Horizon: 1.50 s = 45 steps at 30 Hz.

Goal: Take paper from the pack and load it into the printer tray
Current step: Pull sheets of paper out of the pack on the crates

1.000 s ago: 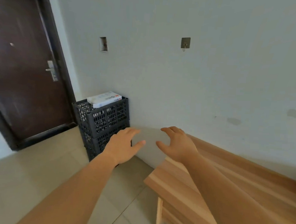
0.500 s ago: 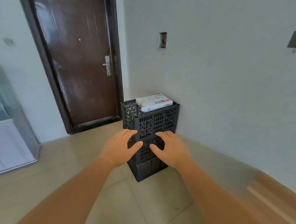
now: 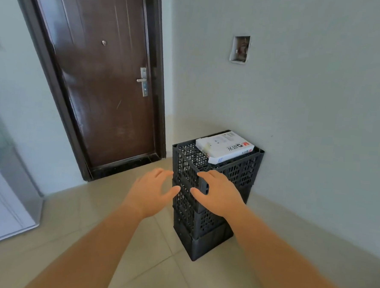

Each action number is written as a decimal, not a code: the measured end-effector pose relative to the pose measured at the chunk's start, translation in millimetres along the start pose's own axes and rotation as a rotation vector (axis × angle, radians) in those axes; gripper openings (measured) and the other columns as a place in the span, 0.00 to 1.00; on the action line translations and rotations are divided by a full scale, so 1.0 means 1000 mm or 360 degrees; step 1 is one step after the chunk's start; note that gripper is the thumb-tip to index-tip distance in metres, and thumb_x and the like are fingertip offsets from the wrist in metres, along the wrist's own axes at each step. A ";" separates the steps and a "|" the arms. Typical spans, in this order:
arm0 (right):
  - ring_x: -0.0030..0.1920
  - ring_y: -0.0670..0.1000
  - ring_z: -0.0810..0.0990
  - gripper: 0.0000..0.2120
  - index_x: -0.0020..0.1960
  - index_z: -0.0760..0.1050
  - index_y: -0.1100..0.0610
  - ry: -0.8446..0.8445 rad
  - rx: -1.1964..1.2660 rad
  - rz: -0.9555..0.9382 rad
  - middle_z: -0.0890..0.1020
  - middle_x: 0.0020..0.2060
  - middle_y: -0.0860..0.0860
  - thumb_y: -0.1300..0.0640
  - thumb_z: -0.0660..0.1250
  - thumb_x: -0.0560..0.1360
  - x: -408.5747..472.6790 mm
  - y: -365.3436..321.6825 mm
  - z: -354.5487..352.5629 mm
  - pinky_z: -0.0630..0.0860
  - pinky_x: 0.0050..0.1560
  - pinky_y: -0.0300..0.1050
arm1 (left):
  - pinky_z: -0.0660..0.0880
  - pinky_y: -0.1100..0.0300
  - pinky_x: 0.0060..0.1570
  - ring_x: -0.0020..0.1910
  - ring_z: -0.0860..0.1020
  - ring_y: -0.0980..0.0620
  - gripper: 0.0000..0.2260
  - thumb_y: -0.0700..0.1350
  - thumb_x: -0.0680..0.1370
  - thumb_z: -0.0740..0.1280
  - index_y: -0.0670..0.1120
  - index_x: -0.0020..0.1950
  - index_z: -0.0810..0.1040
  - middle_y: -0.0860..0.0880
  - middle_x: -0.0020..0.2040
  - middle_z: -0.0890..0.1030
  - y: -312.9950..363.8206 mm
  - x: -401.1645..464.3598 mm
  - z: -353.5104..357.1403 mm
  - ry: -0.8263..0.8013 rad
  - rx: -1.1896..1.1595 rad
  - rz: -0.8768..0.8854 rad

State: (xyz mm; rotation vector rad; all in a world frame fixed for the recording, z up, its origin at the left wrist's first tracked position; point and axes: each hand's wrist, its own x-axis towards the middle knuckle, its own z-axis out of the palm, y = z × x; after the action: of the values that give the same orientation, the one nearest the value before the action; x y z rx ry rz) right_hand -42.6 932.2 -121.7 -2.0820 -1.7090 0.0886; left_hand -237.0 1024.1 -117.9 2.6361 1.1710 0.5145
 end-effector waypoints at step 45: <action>0.70 0.52 0.66 0.30 0.73 0.64 0.48 0.0206 -0.0063 0.1655 0.69 0.70 0.48 0.36 0.58 0.74 0.418 0.157 0.149 0.71 0.65 0.54 | 0.66 0.51 0.67 0.67 0.68 0.53 0.26 0.62 0.77 0.59 0.53 0.72 0.65 0.54 0.70 0.70 -0.178 0.628 0.209 -0.0865 -0.0278 0.1237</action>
State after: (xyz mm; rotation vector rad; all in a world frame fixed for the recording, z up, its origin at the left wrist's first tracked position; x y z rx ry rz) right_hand 150.6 1350.0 -219.4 -2.6987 -0.4145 0.2225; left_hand 117.0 1601.5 -224.4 2.7234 -0.0681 -0.0172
